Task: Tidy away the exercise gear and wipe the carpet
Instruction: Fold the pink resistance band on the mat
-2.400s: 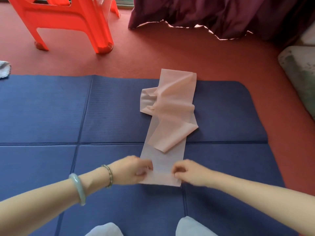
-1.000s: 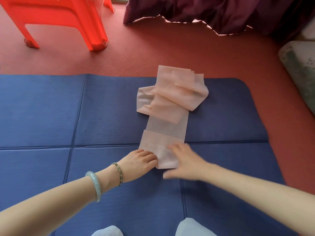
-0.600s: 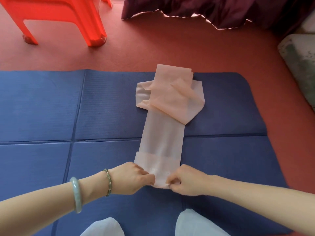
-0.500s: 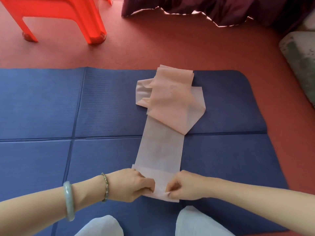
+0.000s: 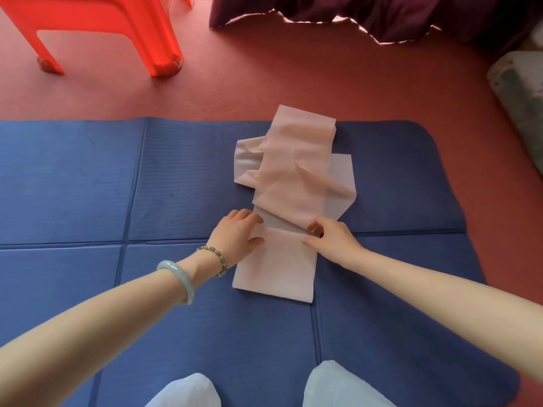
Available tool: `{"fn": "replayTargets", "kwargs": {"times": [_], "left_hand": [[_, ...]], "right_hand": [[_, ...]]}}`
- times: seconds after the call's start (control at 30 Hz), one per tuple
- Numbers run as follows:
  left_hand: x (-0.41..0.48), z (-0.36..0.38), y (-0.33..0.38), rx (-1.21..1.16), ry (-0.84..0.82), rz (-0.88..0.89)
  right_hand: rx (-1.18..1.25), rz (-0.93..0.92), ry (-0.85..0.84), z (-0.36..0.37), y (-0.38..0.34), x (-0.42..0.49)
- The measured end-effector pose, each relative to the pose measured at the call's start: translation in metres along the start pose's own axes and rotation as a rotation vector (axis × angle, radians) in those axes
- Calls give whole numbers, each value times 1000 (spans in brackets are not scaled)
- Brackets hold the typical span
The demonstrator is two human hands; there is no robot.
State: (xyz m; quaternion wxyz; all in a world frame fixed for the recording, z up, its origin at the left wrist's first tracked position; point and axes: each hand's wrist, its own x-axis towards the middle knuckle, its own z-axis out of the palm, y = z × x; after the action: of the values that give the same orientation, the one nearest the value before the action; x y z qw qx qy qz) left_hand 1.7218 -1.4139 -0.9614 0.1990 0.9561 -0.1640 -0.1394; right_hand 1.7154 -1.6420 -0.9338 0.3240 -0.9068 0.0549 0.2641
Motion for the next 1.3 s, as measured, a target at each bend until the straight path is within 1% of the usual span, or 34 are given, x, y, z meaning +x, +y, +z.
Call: {"fn": "replayTargets", "kwargs": {"times": [0.03, 0.1, 0.17, 0.23, 0.3, 0.37, 0.43, 0.47, 0.5, 0.57, 0.6, 0.63, 0.67, 0.73, 0.8, 0.9, 0.97, 1.07, 1.13, 1.2, 1.23, 1.3], "left_hand": [[-3, 2, 0, 60, 51, 93], [-12, 6, 0, 121, 102, 368], [-27, 13, -1, 134, 40, 608], [-40, 24, -1, 205, -52, 726], [-48, 33, -1, 281, -96, 742], [-49, 34, -1, 277, -83, 739], [-46, 31, -1, 270, -55, 760], [-45, 31, 0, 274, -47, 764], [-45, 32, 0, 281, -41, 761], [-45, 35, 1, 294, -31, 750], [-45, 36, 1, 294, -31, 746], [-45, 35, 1, 288, -30, 739], [-45, 35, 1, 276, -27, 733], [-47, 32, -3, 247, -38, 730], [-50, 31, -8, 238, -65, 723], [-51, 27, -15, 230, -76, 690], [-52, 25, -15, 214, -60, 676], [-51, 25, -16, 225, -37, 687], [-49, 23, -15, 232, -7, 665], [-49, 17, -9, 208, 2, 645], [-51, 14, -7, 179, -9, 640], [-59, 7, -4, 100, -85, 632]], "right_hand": [[-81, -54, 40, -1, -1, 2], [-210, -153, 121, -2, -3, 6], [-290, -192, 166, -1, -4, 11], [-370, -169, 154, -1, -4, 19], [-418, -123, 141, -3, -5, 25], [-469, -125, 142, -5, -6, 31], [-452, -155, 160, -19, -15, 39], [-405, -154, 220, -32, -23, 48], [-330, -135, 321, -50, -33, 58], [-70, -73, 566, -95, -58, 73], [65, -68, 643, -114, -67, 76], [132, -75, 671, -127, -72, 76], [119, -85, 653, -131, -74, 72], [-5, -127, 530, -116, -73, 56], [-120, -170, 297, -79, -60, 33], [-279, -188, -66, -20, -35, -10], [-386, -239, -198, 12, -25, -40], [-612, -318, -263, 40, -12, -63], [-705, -404, -221, 49, -4, -67], [-682, -481, -124, 49, 1, -65], [-614, -475, -117, 47, 3, -64], [-486, -434, -202, 40, 2, -67]]}}
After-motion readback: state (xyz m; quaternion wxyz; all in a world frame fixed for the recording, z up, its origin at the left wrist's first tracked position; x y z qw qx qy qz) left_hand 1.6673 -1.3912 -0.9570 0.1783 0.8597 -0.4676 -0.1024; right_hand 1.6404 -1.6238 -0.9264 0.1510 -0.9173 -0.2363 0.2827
